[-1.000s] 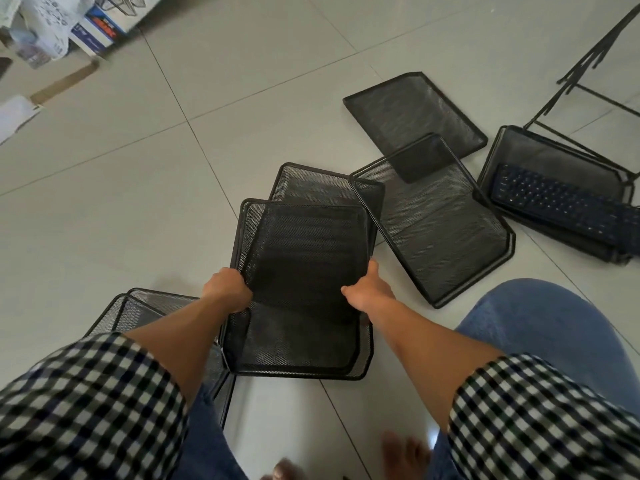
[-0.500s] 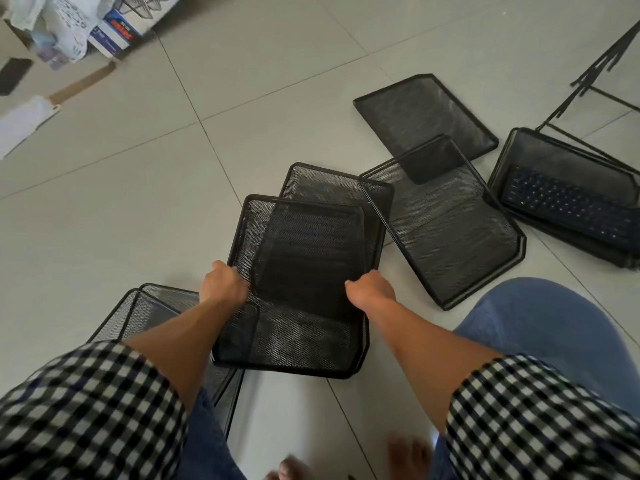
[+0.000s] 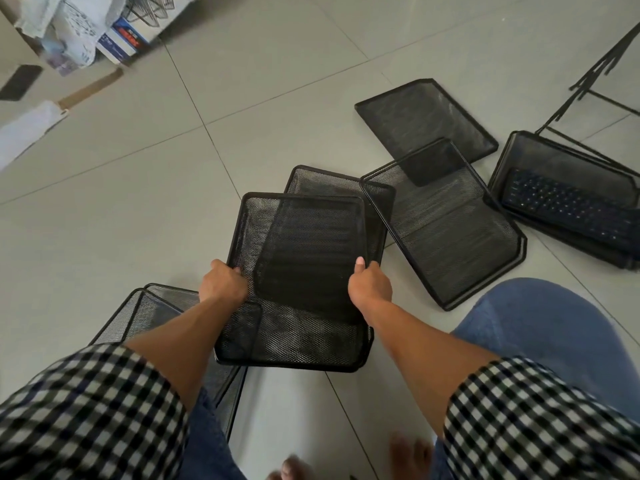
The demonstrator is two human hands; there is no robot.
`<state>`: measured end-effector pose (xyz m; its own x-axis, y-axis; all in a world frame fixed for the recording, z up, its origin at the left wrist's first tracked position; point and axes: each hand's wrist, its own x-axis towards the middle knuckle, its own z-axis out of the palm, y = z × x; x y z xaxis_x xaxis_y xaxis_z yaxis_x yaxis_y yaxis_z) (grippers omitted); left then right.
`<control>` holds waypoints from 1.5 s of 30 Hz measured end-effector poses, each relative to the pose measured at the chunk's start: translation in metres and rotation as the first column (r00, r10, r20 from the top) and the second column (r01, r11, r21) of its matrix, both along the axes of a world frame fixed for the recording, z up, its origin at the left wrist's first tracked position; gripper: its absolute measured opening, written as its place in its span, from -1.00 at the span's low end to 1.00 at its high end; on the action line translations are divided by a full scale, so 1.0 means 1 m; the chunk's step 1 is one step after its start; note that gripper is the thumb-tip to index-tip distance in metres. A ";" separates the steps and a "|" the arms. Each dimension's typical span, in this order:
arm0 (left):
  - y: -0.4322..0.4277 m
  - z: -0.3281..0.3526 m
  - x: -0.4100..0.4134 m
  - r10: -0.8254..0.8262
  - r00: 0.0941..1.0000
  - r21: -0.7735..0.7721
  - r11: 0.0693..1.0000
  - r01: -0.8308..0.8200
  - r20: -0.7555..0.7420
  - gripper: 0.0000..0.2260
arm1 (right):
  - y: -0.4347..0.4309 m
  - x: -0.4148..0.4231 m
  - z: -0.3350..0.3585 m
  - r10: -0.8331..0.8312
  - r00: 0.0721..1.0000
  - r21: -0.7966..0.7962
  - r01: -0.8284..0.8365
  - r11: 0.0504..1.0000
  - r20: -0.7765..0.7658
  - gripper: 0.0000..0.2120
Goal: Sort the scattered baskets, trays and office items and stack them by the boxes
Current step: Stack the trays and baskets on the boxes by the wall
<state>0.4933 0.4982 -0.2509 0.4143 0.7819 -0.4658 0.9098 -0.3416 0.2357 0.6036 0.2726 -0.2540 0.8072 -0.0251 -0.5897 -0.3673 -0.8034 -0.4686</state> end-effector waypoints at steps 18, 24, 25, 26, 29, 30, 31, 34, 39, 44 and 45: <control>-0.013 0.124 0.008 -0.012 0.988 0.078 0.997 0.000 0.155 -0.78 | -0.003 0.002 0.101 -0.081 0.983 0.041 0.076 0.996 0.162 -0.69; -0.046 0.301 0.008 -0.061 0.984 0.097 0.994 0.045 0.168 -0.83 | -0.041 -0.016 0.279 -0.107 0.980 0.004 0.108 0.994 0.170 -0.69; -0.052 0.334 0.009 -0.077 0.983 0.089 0.994 0.063 0.168 -0.82 | -0.050 -0.021 0.312 -0.134 0.978 0.011 0.134 0.991 0.161 -0.71; -0.058 0.368 0.009 -0.092 0.981 0.060 0.995 0.083 0.172 -0.80 | -0.060 -0.026 0.345 -0.167 0.974 0.016 0.167 0.986 0.150 -0.73; -0.077 0.472 0.012 -0.009 0.968 -0.254 0.964 0.074 0.250 -0.64 | -0.100 -0.045 0.439 -0.270 0.955 -0.002 0.272 0.962 0.126 -0.71; -0.083 0.505 0.010 0.045 0.958 -0.404 0.911 0.076 0.283 -0.64 | -0.116 -0.052 0.468 -0.305 0.945 -0.006 0.308 0.951 0.120 -0.69; -0.090 0.535 0.008 0.072 0.953 -0.532 0.841 0.100 0.294 -0.66 | -0.132 -0.060 0.494 -0.339 0.933 -0.008 0.343 0.939 0.120 -0.68; -0.122 0.605 -0.001 -0.102 0.942 -0.647 0.702 0.296 0.321 -0.73 | -0.180 -0.091 0.559 -0.460 0.877 -0.030 0.468 0.883 0.139 -0.68; -0.209 0.648 0.013 -0.508 0.752 -0.303 0.702 0.644 0.421 -0.70 | -0.253 -0.136 0.616 -0.698 0.689 0.023 0.708 0.705 0.196 -0.66; -0.311 0.675 0.033 -0.663 0.568 -0.166 0.568 0.806 0.487 -0.77 | -0.340 -0.171 0.649 -0.840 0.491 0.097 0.848 0.522 0.230 -0.65; -0.331 0.678 0.036 -0.667 0.545 -0.175 0.539 0.824 0.508 -0.78 | -0.358 -0.177 0.653 -0.856 0.465 0.117 0.859 0.498 0.227 -0.67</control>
